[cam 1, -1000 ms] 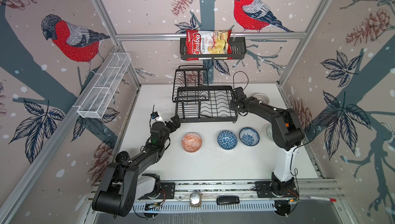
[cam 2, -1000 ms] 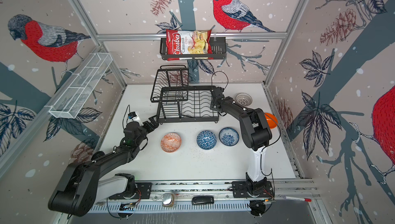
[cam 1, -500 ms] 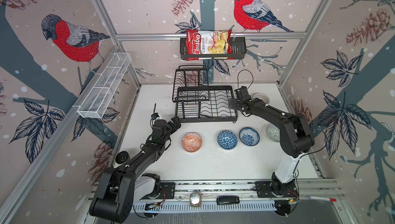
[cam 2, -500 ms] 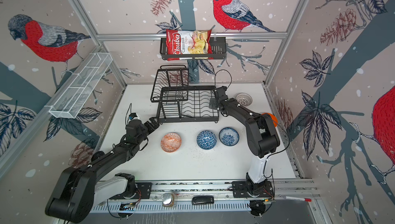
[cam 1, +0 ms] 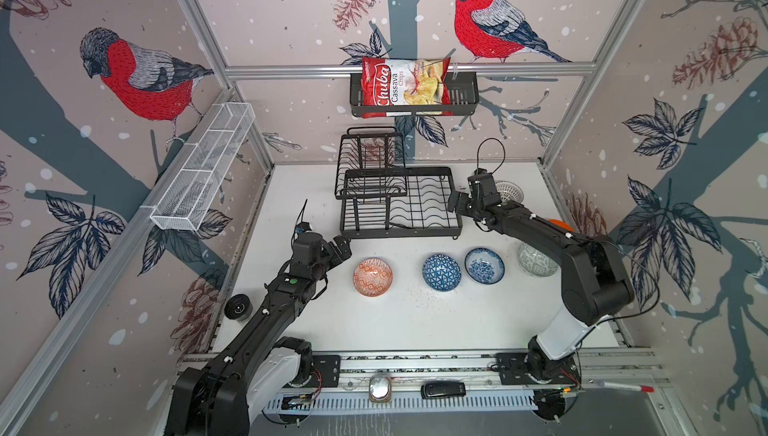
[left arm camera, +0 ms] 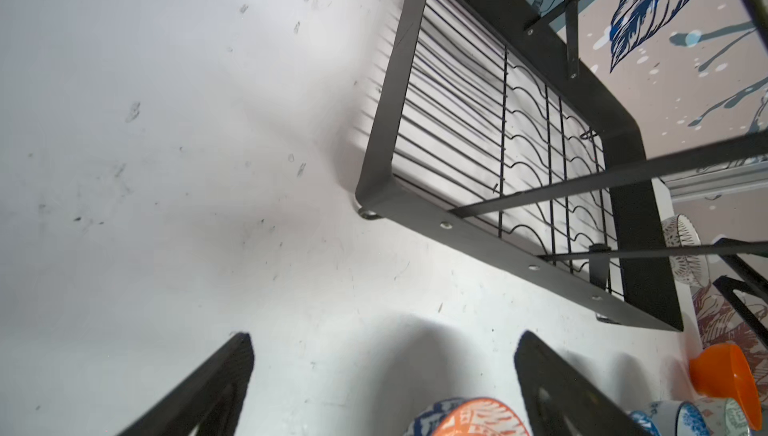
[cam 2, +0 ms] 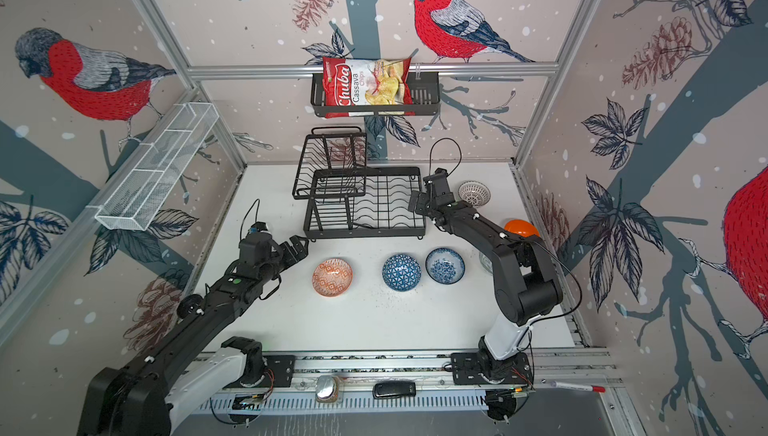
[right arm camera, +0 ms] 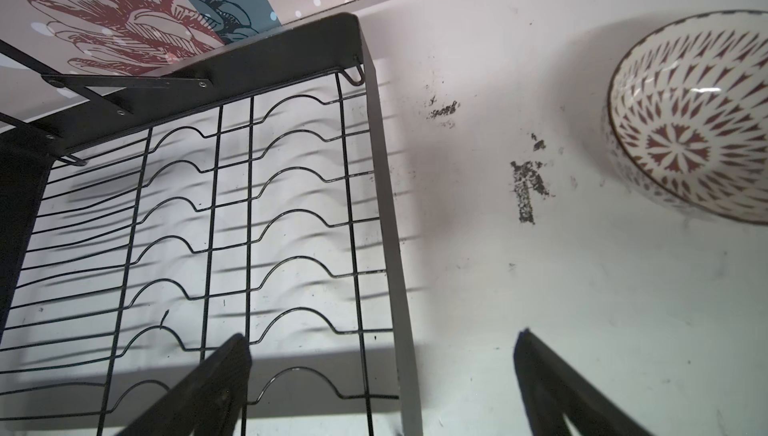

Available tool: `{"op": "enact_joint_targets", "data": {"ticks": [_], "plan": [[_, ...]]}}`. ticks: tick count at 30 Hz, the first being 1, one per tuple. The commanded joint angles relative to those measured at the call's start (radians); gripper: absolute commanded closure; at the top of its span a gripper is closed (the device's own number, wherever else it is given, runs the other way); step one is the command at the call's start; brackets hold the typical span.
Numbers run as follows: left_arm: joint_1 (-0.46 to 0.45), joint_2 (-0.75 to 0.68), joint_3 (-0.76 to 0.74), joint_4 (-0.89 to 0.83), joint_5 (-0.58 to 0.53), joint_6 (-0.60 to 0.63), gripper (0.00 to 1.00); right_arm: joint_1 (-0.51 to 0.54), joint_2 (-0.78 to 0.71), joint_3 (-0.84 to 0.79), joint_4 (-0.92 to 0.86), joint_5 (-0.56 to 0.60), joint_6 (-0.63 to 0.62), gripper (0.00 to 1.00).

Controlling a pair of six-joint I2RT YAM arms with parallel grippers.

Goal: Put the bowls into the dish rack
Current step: 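Release the rack with the right gripper while the left gripper lowers to a bowl, then grasp the orange-and-white patterned bowl rim with the left gripper and lift it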

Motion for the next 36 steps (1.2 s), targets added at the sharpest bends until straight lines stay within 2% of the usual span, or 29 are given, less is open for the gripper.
{"op": "enact_joint_targets", "data": {"ticks": [1,5,8,13,20,26,28,31,36], "plan": [[-0.010,-0.017,-0.009,-0.068,0.057,0.027,0.02,0.044,-0.044,-0.009,0.061,0.107,-0.005,0.00],[-0.069,0.010,-0.018,-0.070,0.088,0.019,0.02,0.107,-0.076,-0.042,0.067,0.231,-0.010,0.00],[-0.138,0.035,-0.013,-0.090,0.036,0.014,0.03,0.130,-0.105,-0.072,0.069,0.282,0.005,0.00],[-0.171,0.019,-0.016,-0.120,0.001,0.014,0.05,0.134,-0.187,-0.165,0.145,0.293,0.011,0.00],[-0.204,0.108,-0.007,-0.106,0.001,0.033,0.27,0.141,-0.235,-0.223,0.167,0.292,0.028,0.00],[-0.227,0.132,-0.006,-0.107,-0.030,0.046,0.35,0.204,-0.258,-0.237,0.166,0.454,0.038,0.00],[-0.227,0.139,-0.006,-0.101,-0.034,0.049,0.39,0.208,-0.265,-0.243,0.174,0.472,0.038,0.00],[-0.227,0.158,-0.006,-0.097,-0.056,0.051,0.40,0.206,-0.266,-0.247,0.203,0.487,0.032,0.00],[-0.227,0.188,0.005,-0.085,-0.032,0.055,0.49,0.211,-0.264,-0.255,0.262,0.499,-0.003,0.00]]}}
